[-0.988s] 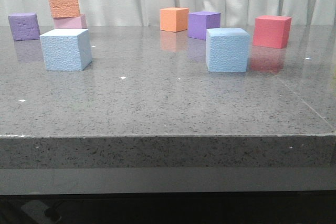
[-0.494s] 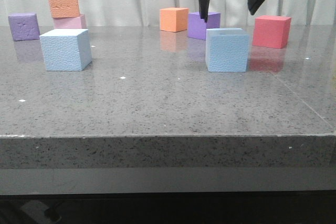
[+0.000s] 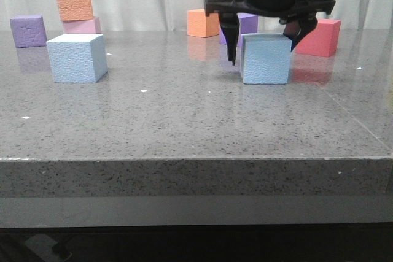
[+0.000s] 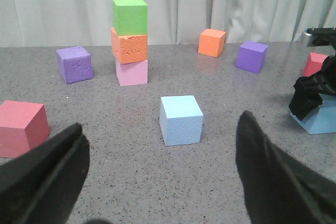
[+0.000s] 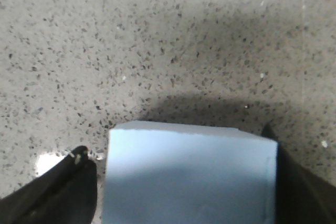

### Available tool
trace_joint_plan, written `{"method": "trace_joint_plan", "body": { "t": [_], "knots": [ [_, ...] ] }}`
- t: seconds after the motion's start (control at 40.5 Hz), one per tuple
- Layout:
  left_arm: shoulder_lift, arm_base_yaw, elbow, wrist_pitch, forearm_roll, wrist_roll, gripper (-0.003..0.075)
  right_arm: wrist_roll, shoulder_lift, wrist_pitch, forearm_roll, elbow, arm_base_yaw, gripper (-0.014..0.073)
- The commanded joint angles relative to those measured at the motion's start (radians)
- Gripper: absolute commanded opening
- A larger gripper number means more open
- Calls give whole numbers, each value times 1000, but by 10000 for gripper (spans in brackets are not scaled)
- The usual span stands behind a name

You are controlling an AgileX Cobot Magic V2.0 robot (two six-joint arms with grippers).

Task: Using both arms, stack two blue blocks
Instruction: 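Lower the right gripper over the light-blue cube nearer the red cube and grasp it, then lift the light-blue cube and carry it toward the table center, lower it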

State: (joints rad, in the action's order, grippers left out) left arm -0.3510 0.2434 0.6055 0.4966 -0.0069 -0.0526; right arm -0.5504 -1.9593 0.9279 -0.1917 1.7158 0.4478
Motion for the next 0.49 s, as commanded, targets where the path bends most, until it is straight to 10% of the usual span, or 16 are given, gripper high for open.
{"method": "trace_joint_plan", "body": {
  "t": [0.0, 0.247, 0.469],
  "knots": [
    [-14, 7, 32, -77, -6, -10, 566, -3, 55, -38, 9, 33, -8, 603],
    [-14, 7, 32, -77, -6, -10, 566, -3, 59, 20, 12, 36, -8, 391],
    [-14, 7, 32, -76, -6, -10, 566, -1, 80, 34, 13, 72, 60, 437]
  ]
}}
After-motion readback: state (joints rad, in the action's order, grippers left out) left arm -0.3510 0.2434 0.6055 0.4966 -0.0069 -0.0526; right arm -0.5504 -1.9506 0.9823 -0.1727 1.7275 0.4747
